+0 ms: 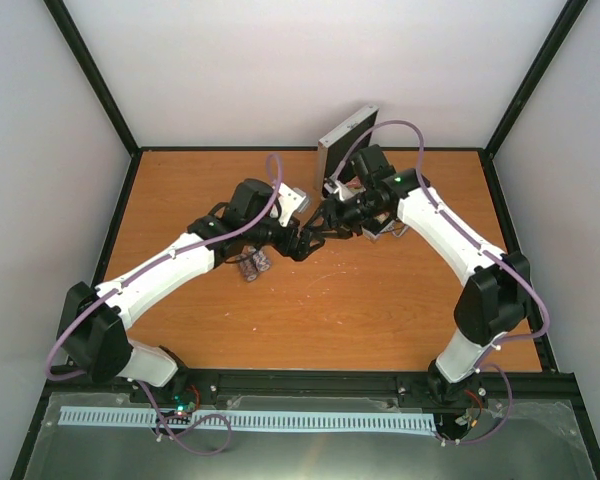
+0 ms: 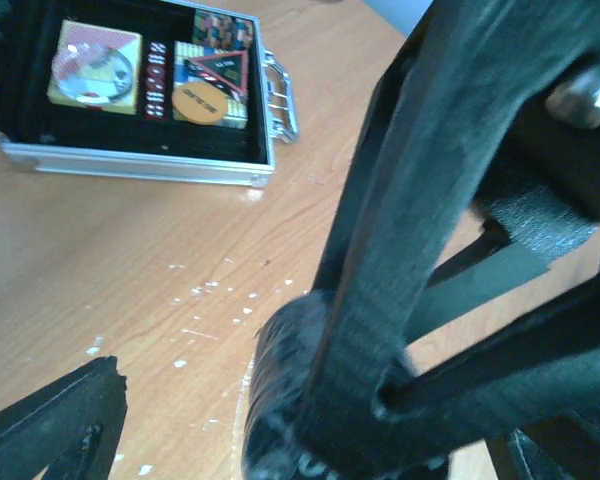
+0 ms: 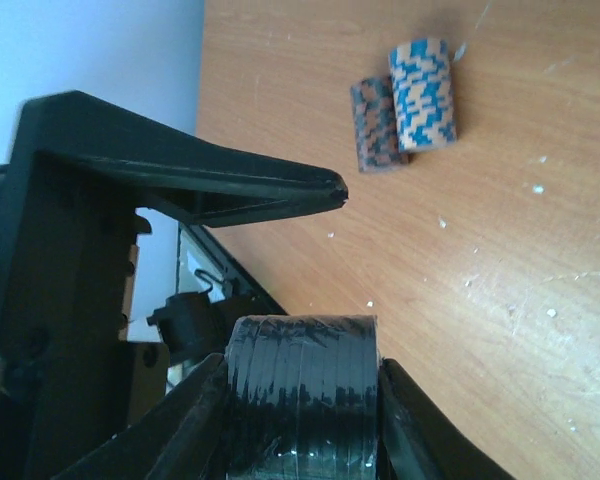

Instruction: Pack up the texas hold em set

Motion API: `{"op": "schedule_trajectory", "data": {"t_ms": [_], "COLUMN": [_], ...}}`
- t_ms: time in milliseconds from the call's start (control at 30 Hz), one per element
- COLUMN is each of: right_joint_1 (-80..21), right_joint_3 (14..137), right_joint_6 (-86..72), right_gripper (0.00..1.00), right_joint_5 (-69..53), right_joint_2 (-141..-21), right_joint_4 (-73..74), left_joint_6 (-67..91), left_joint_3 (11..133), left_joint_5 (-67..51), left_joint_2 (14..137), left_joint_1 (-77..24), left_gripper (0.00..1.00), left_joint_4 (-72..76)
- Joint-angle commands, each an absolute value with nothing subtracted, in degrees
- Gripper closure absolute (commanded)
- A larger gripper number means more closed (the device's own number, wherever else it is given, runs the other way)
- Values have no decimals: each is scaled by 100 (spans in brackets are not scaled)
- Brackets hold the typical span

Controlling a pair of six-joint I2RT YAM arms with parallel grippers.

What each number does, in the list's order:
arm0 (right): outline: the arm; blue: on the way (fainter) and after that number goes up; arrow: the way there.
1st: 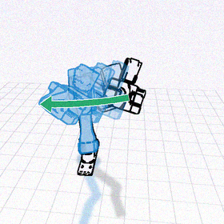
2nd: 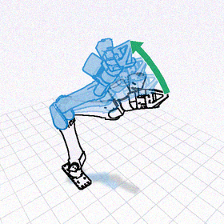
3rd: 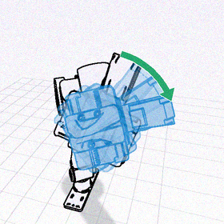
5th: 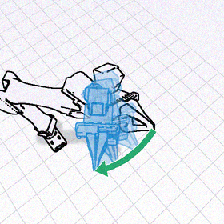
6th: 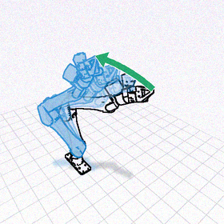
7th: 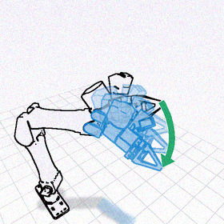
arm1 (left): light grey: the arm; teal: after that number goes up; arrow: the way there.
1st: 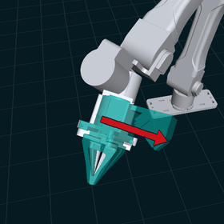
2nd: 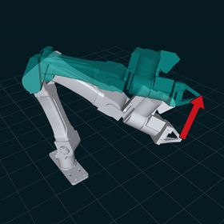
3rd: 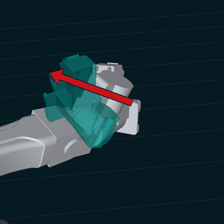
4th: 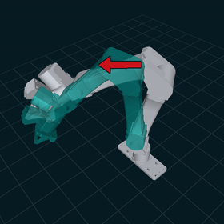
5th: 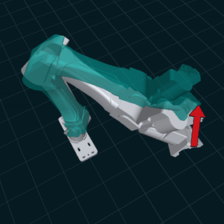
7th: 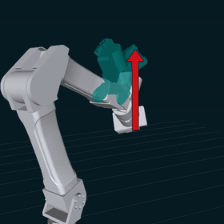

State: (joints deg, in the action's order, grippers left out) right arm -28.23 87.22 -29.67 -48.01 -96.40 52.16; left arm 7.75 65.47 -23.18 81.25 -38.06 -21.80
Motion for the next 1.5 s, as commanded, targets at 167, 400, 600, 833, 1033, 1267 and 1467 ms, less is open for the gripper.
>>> {"op": "schedule_trajectory", "data": {"t_ms": [167,400,600,833,1033,1267,1467], "right_joint_1": [-1990,-955,-373,51,163,215,228], "right_joint_3": [8909,8417,8244,8354,8813,9444,9486], "right_joint_6": [-3040,-2936,-2724,-2626,-2565,-2416,-2463], "right_gripper": [70,69,68,68,68,68,67], "right_joint_5": [-3646,-2894,-2914,-3263,-3495,-3547,-3654], "right_joint_2": [-9217,-8847,-8770,-9095,-9640,-10161,-10334], "right_joint_4": [5075,4773,4703,4663,4737,4947,4915], "left_joint_6": [962,675,279,-131,-155,-62,-224], "left_joint_3": [7533,9249,10884,11964,12492,12597,12262], "left_joint_5": [-1751,-1752,-2028,-1975,-2295,-2288,-1904], "left_joint_2": [8436,10143,11516,12544,12993,12973,12741], "left_joint_1": [-3271,-2772,-2611,-2602,-2602,-2672,-2817], "left_gripper": [0,0,0,0,2,34,50], "left_joint_4": [-1761,-1820,-1903,-1950,-1712,-1746,-1825]}}
